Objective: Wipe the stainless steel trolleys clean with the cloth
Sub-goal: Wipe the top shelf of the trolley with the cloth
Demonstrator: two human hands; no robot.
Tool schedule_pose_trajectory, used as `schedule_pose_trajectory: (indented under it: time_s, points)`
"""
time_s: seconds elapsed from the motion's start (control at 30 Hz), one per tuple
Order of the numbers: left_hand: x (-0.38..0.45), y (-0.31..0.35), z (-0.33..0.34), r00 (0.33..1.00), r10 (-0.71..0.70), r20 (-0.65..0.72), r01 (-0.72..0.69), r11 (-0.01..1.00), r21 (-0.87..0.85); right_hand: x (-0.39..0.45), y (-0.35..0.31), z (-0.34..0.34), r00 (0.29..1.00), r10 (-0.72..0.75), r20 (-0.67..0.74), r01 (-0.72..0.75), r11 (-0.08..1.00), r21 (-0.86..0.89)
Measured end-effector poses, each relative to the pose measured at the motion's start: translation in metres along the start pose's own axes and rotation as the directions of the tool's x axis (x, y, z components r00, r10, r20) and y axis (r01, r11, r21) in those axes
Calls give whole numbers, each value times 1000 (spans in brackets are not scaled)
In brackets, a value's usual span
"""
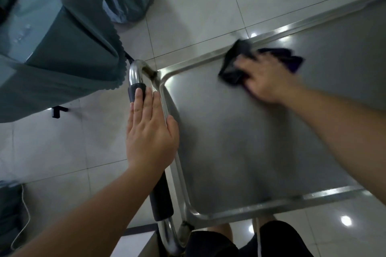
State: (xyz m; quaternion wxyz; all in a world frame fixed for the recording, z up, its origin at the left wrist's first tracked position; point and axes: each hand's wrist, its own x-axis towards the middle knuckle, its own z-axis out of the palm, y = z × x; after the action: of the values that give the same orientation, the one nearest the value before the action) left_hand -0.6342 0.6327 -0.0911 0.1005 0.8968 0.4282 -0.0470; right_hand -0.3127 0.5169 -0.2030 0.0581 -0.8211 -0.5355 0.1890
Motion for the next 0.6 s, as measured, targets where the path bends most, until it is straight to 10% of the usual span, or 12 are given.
schedule_pose_trajectory:
  time_s: [0.07,0.13,0.23,0.43,0.6]
  points:
    - [0,0,0,1000,-1,1,1,1000,0,6,41,-14,926,359,-115,-354,933,62]
    - [0,0,0,1000,-3,-4,3,1000,-1,13,55,-16,691,709,-138,-695,705,143]
    - [0,-1,2,1000,-4,-17,4,1000,-12,36,14,-12,470,879,-74,-848,474,240]
    - [1,1,1,999,-10,-47,8,1000,-28,49,-159,28,748,661,-59,-629,735,253]
    - [0,3,-1,999,-6,-52,5,1000,-15,50,-228,50,991,-57,125,43,992,117]
